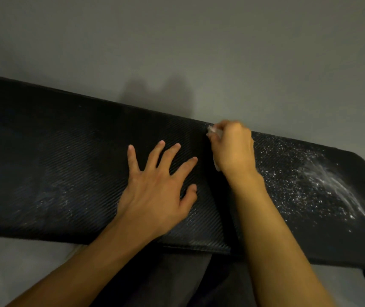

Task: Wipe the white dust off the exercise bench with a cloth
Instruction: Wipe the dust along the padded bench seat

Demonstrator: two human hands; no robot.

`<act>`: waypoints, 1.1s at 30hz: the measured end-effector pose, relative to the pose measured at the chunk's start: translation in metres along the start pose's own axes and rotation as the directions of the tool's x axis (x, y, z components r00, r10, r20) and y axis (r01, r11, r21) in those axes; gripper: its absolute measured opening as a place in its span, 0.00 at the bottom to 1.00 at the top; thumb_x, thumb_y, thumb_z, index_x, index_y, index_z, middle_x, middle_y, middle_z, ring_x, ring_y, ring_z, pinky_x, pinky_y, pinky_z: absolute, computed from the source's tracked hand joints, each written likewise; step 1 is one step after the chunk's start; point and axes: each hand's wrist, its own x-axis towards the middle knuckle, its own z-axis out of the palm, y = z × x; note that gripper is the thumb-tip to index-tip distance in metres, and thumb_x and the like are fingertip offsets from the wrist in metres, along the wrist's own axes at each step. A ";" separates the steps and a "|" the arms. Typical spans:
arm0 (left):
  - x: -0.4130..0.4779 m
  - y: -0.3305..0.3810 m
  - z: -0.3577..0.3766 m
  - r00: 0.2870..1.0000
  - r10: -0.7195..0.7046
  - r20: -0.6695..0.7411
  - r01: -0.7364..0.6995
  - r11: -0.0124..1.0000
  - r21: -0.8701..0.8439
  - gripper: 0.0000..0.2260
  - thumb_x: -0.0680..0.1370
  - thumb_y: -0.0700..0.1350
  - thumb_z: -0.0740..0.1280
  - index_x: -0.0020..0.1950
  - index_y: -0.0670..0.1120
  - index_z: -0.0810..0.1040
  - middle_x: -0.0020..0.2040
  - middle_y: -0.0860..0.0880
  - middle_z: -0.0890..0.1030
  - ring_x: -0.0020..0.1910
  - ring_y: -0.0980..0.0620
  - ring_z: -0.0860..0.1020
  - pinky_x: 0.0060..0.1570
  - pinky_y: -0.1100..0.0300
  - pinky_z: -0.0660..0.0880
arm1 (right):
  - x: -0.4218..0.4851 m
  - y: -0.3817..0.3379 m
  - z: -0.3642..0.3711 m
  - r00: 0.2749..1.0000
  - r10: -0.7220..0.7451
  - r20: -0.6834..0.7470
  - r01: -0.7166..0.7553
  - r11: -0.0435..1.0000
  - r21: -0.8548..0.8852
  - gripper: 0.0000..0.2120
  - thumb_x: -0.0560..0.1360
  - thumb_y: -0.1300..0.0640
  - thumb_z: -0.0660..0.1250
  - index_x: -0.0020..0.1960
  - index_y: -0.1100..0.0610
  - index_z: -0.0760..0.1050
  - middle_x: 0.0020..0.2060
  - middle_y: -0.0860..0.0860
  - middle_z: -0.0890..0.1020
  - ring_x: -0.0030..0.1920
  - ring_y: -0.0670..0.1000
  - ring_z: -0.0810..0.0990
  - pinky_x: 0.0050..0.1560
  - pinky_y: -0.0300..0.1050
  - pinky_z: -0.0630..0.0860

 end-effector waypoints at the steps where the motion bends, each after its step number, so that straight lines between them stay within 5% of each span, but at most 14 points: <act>1: 0.000 0.000 0.000 1.000 0.004 0.005 -0.004 1.000 0.002 0.28 0.80 0.64 0.51 0.79 0.59 0.65 0.81 0.46 0.64 0.82 0.41 0.57 0.73 0.22 0.49 | 0.010 -0.003 0.001 1.000 0.015 -0.007 -0.015 1.000 0.001 0.12 0.80 0.53 0.67 0.59 0.57 0.81 0.55 0.60 0.81 0.54 0.64 0.81 0.52 0.52 0.77; 7: 0.000 -0.001 0.001 1.000 0.005 0.003 -0.005 1.000 0.001 0.28 0.80 0.64 0.51 0.79 0.59 0.65 0.81 0.46 0.63 0.82 0.41 0.57 0.73 0.23 0.50 | -0.016 -0.009 0.001 0.991 -0.130 0.042 0.132 0.990 -0.045 0.11 0.80 0.52 0.67 0.60 0.54 0.81 0.54 0.56 0.82 0.52 0.61 0.82 0.51 0.54 0.80; 12: -0.001 0.000 0.000 1.000 -0.002 -0.011 0.002 1.000 -0.012 0.29 0.80 0.64 0.51 0.80 0.57 0.64 0.81 0.47 0.64 0.82 0.42 0.57 0.73 0.23 0.50 | 0.025 -0.011 0.002 0.999 0.027 0.023 -0.025 0.998 -0.060 0.12 0.81 0.53 0.65 0.57 0.60 0.81 0.55 0.61 0.80 0.54 0.65 0.81 0.52 0.53 0.78; 19: -0.002 -0.001 0.000 0.999 -0.006 -0.039 0.005 1.000 -0.023 0.26 0.79 0.52 0.50 0.76 0.50 0.68 0.78 0.46 0.69 0.80 0.42 0.63 0.72 0.22 0.55 | -0.073 -0.008 -0.013 0.971 -0.194 0.138 0.183 0.979 0.085 0.09 0.80 0.51 0.67 0.56 0.51 0.82 0.50 0.51 0.80 0.48 0.55 0.82 0.50 0.54 0.79; 24: -0.002 -0.001 -0.001 1.000 -0.002 -0.025 0.001 0.999 -0.047 0.23 0.81 0.49 0.55 0.76 0.52 0.67 0.79 0.46 0.66 0.81 0.42 0.59 0.73 0.23 0.50 | -0.066 0.004 -0.009 0.989 -0.131 0.067 0.129 0.991 0.027 0.11 0.80 0.52 0.67 0.60 0.52 0.80 0.54 0.51 0.78 0.49 0.56 0.82 0.49 0.56 0.80; 29: -0.003 -0.001 -0.004 1.000 -0.004 -0.003 0.004 0.997 -0.076 0.24 0.81 0.51 0.48 0.76 0.54 0.68 0.79 0.46 0.66 0.81 0.42 0.58 0.74 0.23 0.50 | -0.145 0.008 -0.018 0.967 -0.211 0.141 0.177 0.960 0.217 0.06 0.79 0.50 0.67 0.56 0.46 0.78 0.50 0.45 0.76 0.46 0.52 0.82 0.46 0.57 0.80; 33: -0.003 0.003 -0.007 1.000 -0.025 -0.001 0.024 0.998 -0.063 0.23 0.81 0.52 0.54 0.76 0.55 0.70 0.79 0.45 0.67 0.81 0.42 0.59 0.74 0.24 0.50 | -0.162 0.033 -0.026 0.991 -0.113 0.076 0.101 0.983 0.156 0.06 0.78 0.51 0.69 0.55 0.46 0.79 0.50 0.44 0.77 0.45 0.50 0.82 0.45 0.55 0.80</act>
